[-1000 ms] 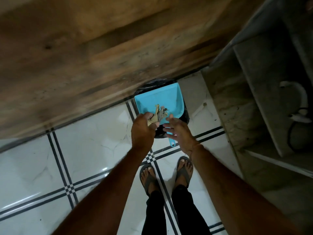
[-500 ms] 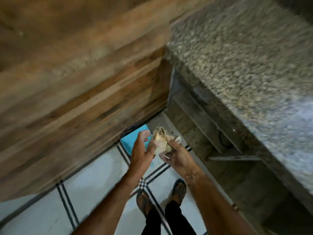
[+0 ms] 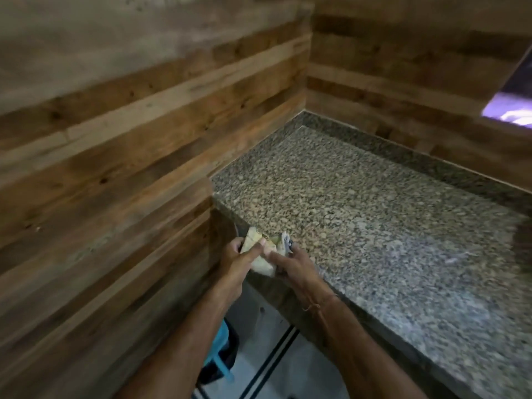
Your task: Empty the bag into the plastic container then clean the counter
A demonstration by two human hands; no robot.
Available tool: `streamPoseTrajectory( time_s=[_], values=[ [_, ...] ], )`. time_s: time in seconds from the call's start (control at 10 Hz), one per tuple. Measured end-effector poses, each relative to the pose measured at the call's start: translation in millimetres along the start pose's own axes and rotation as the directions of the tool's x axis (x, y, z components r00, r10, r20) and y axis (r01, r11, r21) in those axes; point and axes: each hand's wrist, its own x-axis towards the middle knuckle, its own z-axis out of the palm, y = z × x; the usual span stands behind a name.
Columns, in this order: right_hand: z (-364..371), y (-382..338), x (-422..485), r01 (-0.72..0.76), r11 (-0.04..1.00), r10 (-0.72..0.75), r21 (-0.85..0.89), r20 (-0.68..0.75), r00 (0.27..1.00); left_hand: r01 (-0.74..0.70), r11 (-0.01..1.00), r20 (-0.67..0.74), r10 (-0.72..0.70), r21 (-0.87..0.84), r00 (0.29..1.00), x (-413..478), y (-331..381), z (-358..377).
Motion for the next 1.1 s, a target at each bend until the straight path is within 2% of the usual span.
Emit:
streamPoseTrajectory(
  time_s=[0.1, 0.2, 0.3, 0.4, 0.5, 0.6, 0.7, 0.8, 0.9, 1.0, 1.1],
  values=[
    [-18.4, -23.8, 10.1, 0.078, 0.996, -0.084, -0.045, -0.151, 0.985, -0.041, 0.999, 0.035, 0.041, -0.013, 0.999, 18.8, 11.7, 28.1],
    [-36.2, -33.1, 21.9, 0.166, 0.980, -0.191, -0.112, -0.265, 0.945, -0.070, 0.996, 0.047, 0.067, 0.063, 0.997, 40.7, 16.5, 49.7],
    [-53.5, -30.8, 41.3, 0.225, 0.929, -0.316, -0.293, -0.316, 0.895, -0.120, 0.980, 0.073, 0.109, 0.158, 0.991, 70.7, 12.0, 66.3],
    [-64.3, -26.7, 62.3, 0.217, 0.879, -0.368, -0.424, -0.314, 0.875, -0.169, 0.936, 0.085, 0.150, 0.307, 0.985, 103.9, 2.8, 74.6],
    [-72.3, -19.8, 87.4, 0.169, 0.854, -0.358, -0.492, -0.322, 0.876, -0.266, 0.839, 0.160, 0.214, 0.474, 0.963, 135.5, -8.4, 74.1],
    [-77.7, -12.9, 117.4, 0.066, 0.832, -0.304, -0.551, -0.353, 0.885, -0.339, 0.761, 0.240, 0.244, 0.553, 0.940, 165.5, -19.4, 73.0],
    [-79.4, -5.0, 144.1, -0.015, 0.724, -0.298, -0.690, -0.333, 0.895, -0.373, 0.702, 0.293, 0.239, 0.607, 0.926, 195.0, -32.0, 71.1],
    [-80.2, 3.2, 156.4, -0.133, 0.471, -0.317, -0.872, -0.307, 0.897, -0.389, 0.558, 0.324, 0.217, 0.733, 0.921, 213.1, -44.2, 67.8],
    [-84.7, 9.5, 160.7, -0.169, 0.302, -0.380, -0.938, -0.282, 0.881, -0.426, 0.381, 0.358, 0.237, 0.820, 0.903, 221.4, -52.2, 63.4],
    [-87.7, 8.6, 157.1, -0.168, 0.316, -0.359, -0.934, -0.282, 0.890, -0.450, 0.319, 0.387, 0.241, 0.834, 0.890, 221.9, -49.5, 62.9],
    [-95.5, 3.0, 145.8, -0.141, 0.430, -0.422, -0.892, -0.336, 0.842, -0.464, 0.332, 0.388, 0.271, 0.821, 0.881, 221.5, -41.9, 69.4]
  ],
)
